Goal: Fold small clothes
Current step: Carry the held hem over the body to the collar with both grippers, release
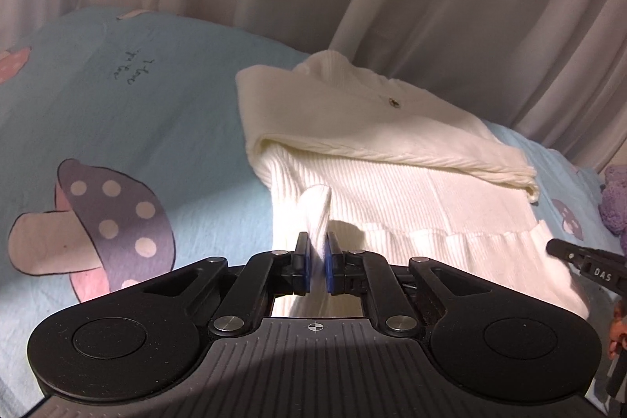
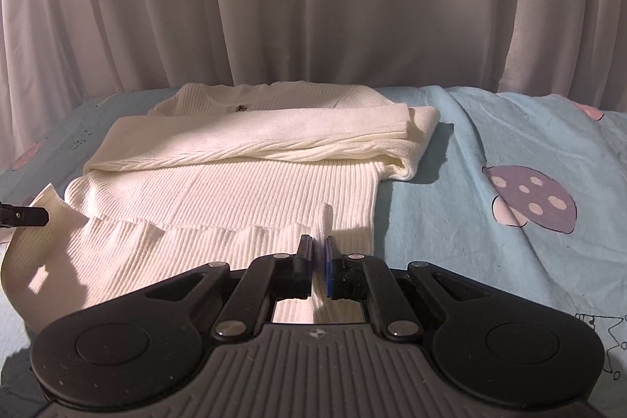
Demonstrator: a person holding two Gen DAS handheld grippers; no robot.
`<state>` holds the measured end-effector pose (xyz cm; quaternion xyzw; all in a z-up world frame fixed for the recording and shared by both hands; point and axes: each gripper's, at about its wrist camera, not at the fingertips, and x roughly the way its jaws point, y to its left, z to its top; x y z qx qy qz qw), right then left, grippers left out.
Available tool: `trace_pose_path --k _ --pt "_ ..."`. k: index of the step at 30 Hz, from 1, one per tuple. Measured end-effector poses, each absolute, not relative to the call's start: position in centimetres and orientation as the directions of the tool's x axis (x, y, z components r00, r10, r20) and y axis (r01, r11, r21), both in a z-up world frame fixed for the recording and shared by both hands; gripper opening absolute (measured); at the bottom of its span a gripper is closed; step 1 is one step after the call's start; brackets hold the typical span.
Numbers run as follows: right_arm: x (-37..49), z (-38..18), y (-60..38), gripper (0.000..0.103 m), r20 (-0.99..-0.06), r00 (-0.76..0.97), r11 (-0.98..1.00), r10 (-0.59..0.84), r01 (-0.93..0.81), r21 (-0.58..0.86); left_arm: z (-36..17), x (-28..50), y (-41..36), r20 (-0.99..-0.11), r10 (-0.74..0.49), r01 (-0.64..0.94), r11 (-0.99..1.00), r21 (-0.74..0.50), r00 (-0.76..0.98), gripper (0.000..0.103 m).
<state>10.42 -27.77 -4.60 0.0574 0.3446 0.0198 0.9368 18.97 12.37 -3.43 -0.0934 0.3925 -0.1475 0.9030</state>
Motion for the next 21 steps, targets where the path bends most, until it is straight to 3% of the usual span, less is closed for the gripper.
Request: trace_pose_path --k 3,6,9,11,13,17,21 --pt "11.1 -5.2 -28.2 0.008 -0.682 0.727 0.991 0.081 0.014 0.133 -3.7 19.4 12.1 -0.68 -0.374 0.221 0.927 -0.304 0.631 0.012" --pt "11.4 -5.4 -28.6 0.011 -0.687 0.72 0.987 0.1 0.016 0.161 -4.2 19.6 11.5 -0.702 -0.372 0.243 0.928 -0.282 0.607 0.025" --pt "11.6 -5.5 -28.5 0.011 -0.684 0.722 0.989 0.1 0.005 0.15 -4.4 19.8 10.9 -0.705 -0.385 0.271 0.923 -0.275 0.596 0.03" --pt "11.7 -5.5 -28.0 0.006 -0.682 0.726 0.992 0.086 0.0 0.124 -4.6 20.0 10.5 -0.72 -0.366 0.273 0.929 -0.249 0.59 0.028" --pt "11.5 -5.1 -27.6 0.006 -0.671 0.738 0.995 0.072 -0.005 0.101 -4.7 20.2 10.4 -0.733 -0.336 0.266 0.939 -0.217 0.591 0.009" --pt "11.5 -2.4 -28.2 0.005 -0.598 0.799 0.994 0.06 0.005 0.107 -3.0 20.6 11.2 -0.706 -0.347 0.26 0.937 -0.233 0.617 0.008" --pt "13.4 0.3 -28.9 0.005 -0.531 0.847 0.996 0.039 0.012 0.093 0.7 22.0 12.8 -0.605 -0.385 0.237 0.92 -0.312 0.697 0.008"
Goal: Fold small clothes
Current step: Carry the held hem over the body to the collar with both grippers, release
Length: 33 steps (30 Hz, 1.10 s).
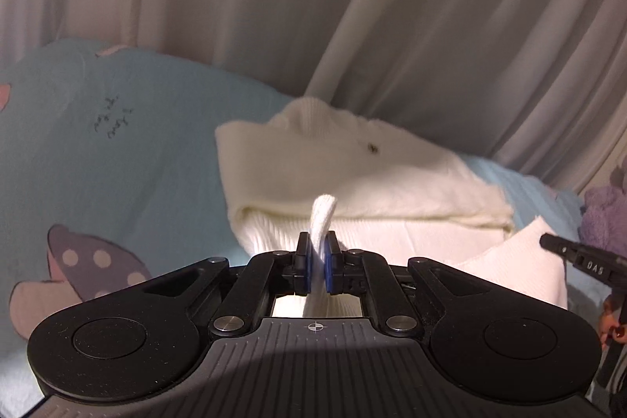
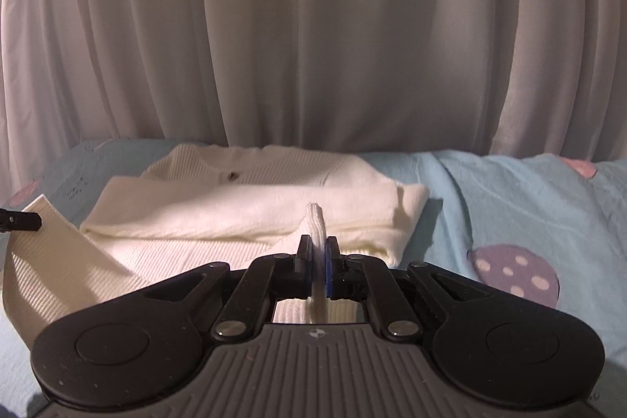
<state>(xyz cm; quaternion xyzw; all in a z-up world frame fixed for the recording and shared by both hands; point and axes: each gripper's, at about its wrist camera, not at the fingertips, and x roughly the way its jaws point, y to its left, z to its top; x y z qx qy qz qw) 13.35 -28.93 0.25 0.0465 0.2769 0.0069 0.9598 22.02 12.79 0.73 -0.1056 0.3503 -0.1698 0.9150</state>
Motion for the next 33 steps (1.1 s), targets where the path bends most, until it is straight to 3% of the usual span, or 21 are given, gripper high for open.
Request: trace_pose_path --k 6,8,13,17,19,22,23,26,33 --pt "19.2 1.3 -30.0 0.005 -0.479 0.877 0.991 -0.021 0.081 0.105 2.7 27.2 12.0 -0.517 -0.344 0.208 0.93 -0.303 0.784 0.008" --pt "21.0 0.4 -30.2 0.005 -0.492 0.87 0.99 -0.035 0.099 0.104 1.8 29.6 11.3 -0.531 -0.341 0.198 0.931 -0.308 0.776 0.008" --pt "24.5 -3.4 -30.8 0.006 -0.624 0.781 0.989 -0.034 0.114 0.089 -2.1 33.1 9.5 -0.622 -0.358 0.21 0.93 -0.301 0.697 0.01" --pt "24.4 -4.3 -32.1 0.02 -0.655 0.755 0.976 0.028 0.12 0.18 -3.4 32.8 9.6 -0.637 -0.412 0.269 0.911 -0.313 0.652 0.034" --pt "24.6 -4.5 -32.5 0.02 -0.655 0.753 0.968 0.068 0.109 0.226 -3.9 32.8 9.6 -0.64 -0.442 0.306 0.897 -0.319 0.628 0.036" --pt "24.6 -4.7 -31.6 0.017 -0.651 0.757 0.98 0.054 0.084 0.18 -4.8 33.3 9.1 -0.674 -0.397 0.298 0.917 -0.265 0.623 0.028" --pt "24.5 -4.6 -31.0 0.006 -0.647 0.762 0.986 0.042 0.073 0.15 -4.9 33.2 9.0 -0.676 -0.389 0.295 0.92 -0.256 0.625 0.01" --pt "24.0 -4.0 -29.6 0.005 -0.616 0.788 0.998 -0.013 0.049 0.042 -4.3 32.7 9.3 -0.659 -0.391 0.283 0.92 -0.27 0.643 0.007" --pt "27.0 1.5 -28.7 0.005 -0.466 0.877 0.993 -0.116 0.1 -0.059 2.2 34.7 10.0 -0.492 -0.373 0.275 0.925 -0.261 0.787 0.007"
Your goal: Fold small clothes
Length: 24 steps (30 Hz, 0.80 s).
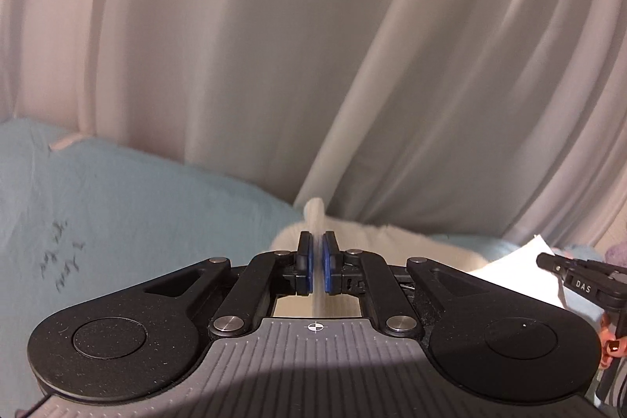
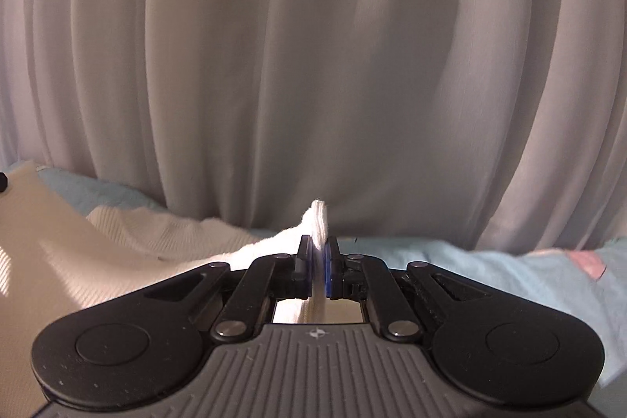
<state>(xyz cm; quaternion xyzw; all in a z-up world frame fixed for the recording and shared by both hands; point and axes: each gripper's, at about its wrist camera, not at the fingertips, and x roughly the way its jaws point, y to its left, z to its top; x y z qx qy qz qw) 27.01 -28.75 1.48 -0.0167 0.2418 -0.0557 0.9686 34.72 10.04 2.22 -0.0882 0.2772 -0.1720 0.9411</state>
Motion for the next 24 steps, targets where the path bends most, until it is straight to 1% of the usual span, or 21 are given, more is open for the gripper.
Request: trace_pose_path --k 2,4,7,8,9,10,11,12,14,16,18,19,20,22,24 --pt "28.8 2.2 -28.6 0.005 -0.442 0.884 0.989 -0.149 0.133 -0.068 3.5 36.1 9.4 -0.463 -0.326 0.248 0.943 -0.224 0.824 0.007" --pt "30.6 2.4 -28.9 0.005 -0.438 0.882 0.984 -0.174 0.17 -0.05 3.9 37.5 8.8 -0.448 -0.301 0.224 0.95 -0.216 0.842 0.007" --pt "32.4 1.5 -29.2 0.006 -0.451 0.874 0.98 -0.178 0.2 0.001 2.8 39.7 7.7 -0.473 -0.233 0.158 0.968 -0.192 0.85 0.008" --pt "32.7 1.1 -29.4 0.01 -0.47 0.863 0.976 -0.184 0.215 0.013 2.2 40.1 7.5 -0.485 -0.187 0.12 0.979 -0.166 0.854 0.01" --pt "32.8 0.7 -29.5 0.014 -0.495 0.845 0.97 -0.201 0.241 0.019 1.6 40.2 7.1 -0.501 -0.11 0.065 0.992 -0.106 0.858 0.012" --pt "32.6 0.3 -29.6 0.017 -0.504 0.837 0.964 -0.213 0.265 0.033 1.1 40.0 6.9 -0.506 -0.057 0.037 0.998 -0.049 0.86 0.015" --pt "32.0 0.0 -29.7 0.017 -0.5 0.842 0.962 -0.201 0.266 0.062 0.7 39.5 6.8 -0.502 -0.05 0.043 0.999 -0.025 0.863 0.025" --pt "31.5 -0.5 -29.6 0.017 -0.503 0.847 0.961 -0.17 0.256 0.106 0.3 39.0 6.8 -0.499 -0.081 0.069 0.997 -0.042 0.863 0.039" --pt "31.1 -1.6 -28.7 0.018 -0.527 0.848 0.957 -0.048 0.19 0.219 -0.6 38.5 6.5 -0.507 -0.168 0.116 0.984 -0.133 0.845 0.044" --pt "31.0 -3.3 -26.6 0.018 -0.537 0.836 0.943 0.11 0.082 0.322 -1.7 38.6 5.3 -0.529 -0.239 0.153 0.968 -0.201 0.814 0.045" --pt "31.1 -4.8 -24.2 0.018 -0.556 0.812 0.948 0.176 0.012 0.318 -3.0 38.9 3.7 -0.537 -0.279 0.179 0.956 -0.231 0.796 0.045" --pt "31.1 -5.5 -23.3 0.018 -0.571 0.803 0.959 0.17 -0.003 0.282 -3.6 39.0 3.0 -0.532 -0.281 0.187 0.956 -0.225 0.799 0.045" --pt "30.8 -5.9 -22.7 0.018 -0.562 0.814 0.972 0.146 -0.012 0.235 -4.2 39.1 2.5 -0.536 -0.263 0.183 0.963 -0.198 0.802 0.045" --pt "30.4 -6.1 -23.4 0.018 -0.548 0.831 0.985 0.098 -0.003 0.171 -5.6 39.4 2.2 -0.566 -0.177 0.137 0.984 -0.113 0.806 0.044" --pt "30.0 -6.4 -25.7 0.016 -0.543 0.839 0.988 0.014 0.071 0.135 -6.9 39.4 3.3 -0.583 -0.133 0.107 0.991 -0.08 0.801 0.027"
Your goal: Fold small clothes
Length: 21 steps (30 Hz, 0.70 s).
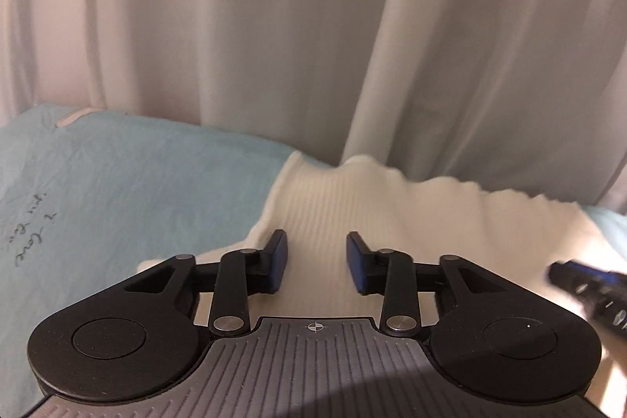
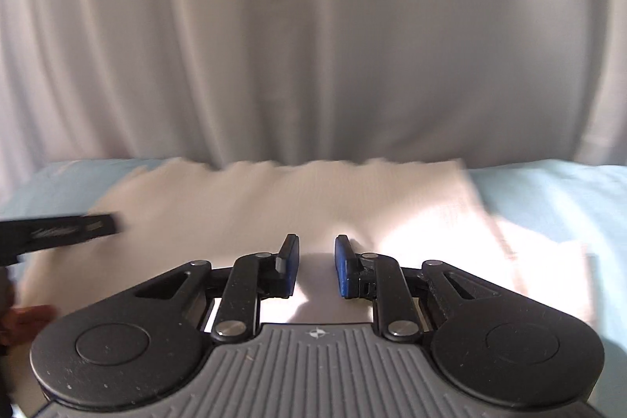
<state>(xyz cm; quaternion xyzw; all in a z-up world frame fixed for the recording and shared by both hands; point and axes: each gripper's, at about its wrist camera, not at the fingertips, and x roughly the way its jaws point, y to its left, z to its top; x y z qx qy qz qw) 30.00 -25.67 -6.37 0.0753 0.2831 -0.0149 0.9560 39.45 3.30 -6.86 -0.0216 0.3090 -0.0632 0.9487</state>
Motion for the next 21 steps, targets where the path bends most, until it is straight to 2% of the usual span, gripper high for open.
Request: trace_pose_path --k 1,4,5,6,8,11,14,17,19,20,21 --pt "29.6 -6.4 -26.9 0.005 -0.538 0.843 0.986 -0.014 0.101 0.132 -7.1 39.2 4.0 -0.572 -0.139 0.107 0.99 -0.09 0.808 0.025" --pt "28.2 -5.9 -29.4 0.006 -0.539 0.83 0.972 -0.145 0.222 0.081 -7.0 38.9 5.5 -0.569 -0.143 0.095 0.989 -0.112 0.81 0.024" --pt "27.5 -5.6 -29.8 0.009 -0.529 0.838 0.97 -0.136 0.221 0.101 -6.9 38.6 5.9 -0.564 -0.139 0.088 0.989 -0.118 0.814 0.029" --pt "26.5 -5.2 -30.3 0.011 -0.525 0.842 0.964 -0.125 0.229 0.136 -6.7 38.3 6.2 -0.567 -0.108 0.058 0.993 -0.105 0.817 0.048" --pt "25.0 -4.8 -30.8 0.018 -0.539 0.839 0.957 -0.074 0.212 0.197 -6.4 37.8 6.9 -0.564 -0.07 0.003 0.993 -0.119 0.823 0.052" --pt "22.5 -5.0 -31.2 0.021 -0.565 0.825 0.936 -0.026 0.218 0.275 -6.1 37.4 8.7 -0.588 -0.139 0.018 0.978 -0.207 0.797 0.053" --pt "20.3 -5.3 -31.3 0.021 -0.571 0.821 0.921 -0.019 0.237 0.31 -5.9 37.1 9.3 -0.588 -0.238 0.086 0.958 -0.275 0.773 0.059" --pt "18.8 -4.8 -31.3 0.021 -0.572 0.82 0.92 -0.022 0.241 0.31 -6.0 36.6 8.9 -0.597 -0.299 0.145 0.945 -0.292 0.745 0.052" --pt "18.8 -5.3 -31.0 0.021 -0.579 0.815 0.922 -0.02 0.239 0.305 -6.3 36.5 8.3 -0.613 -0.296 0.155 0.949 -0.274 0.733 0.04" --pt "18.8 -5.1 -31.0 0.021 -0.582 0.813 0.923 -0.021 0.239 0.301 -6.5 36.5 7.9 -0.622 -0.285 0.151 0.954 -0.261 0.73 0.029" --pt "18.6 -4.8 -31.0 0.021 -0.583 0.812 0.924 -0.022 0.24 0.299 -6.7 36.6 7.8 -0.631 -0.277 0.145 0.956 -0.253 0.725 0.023"
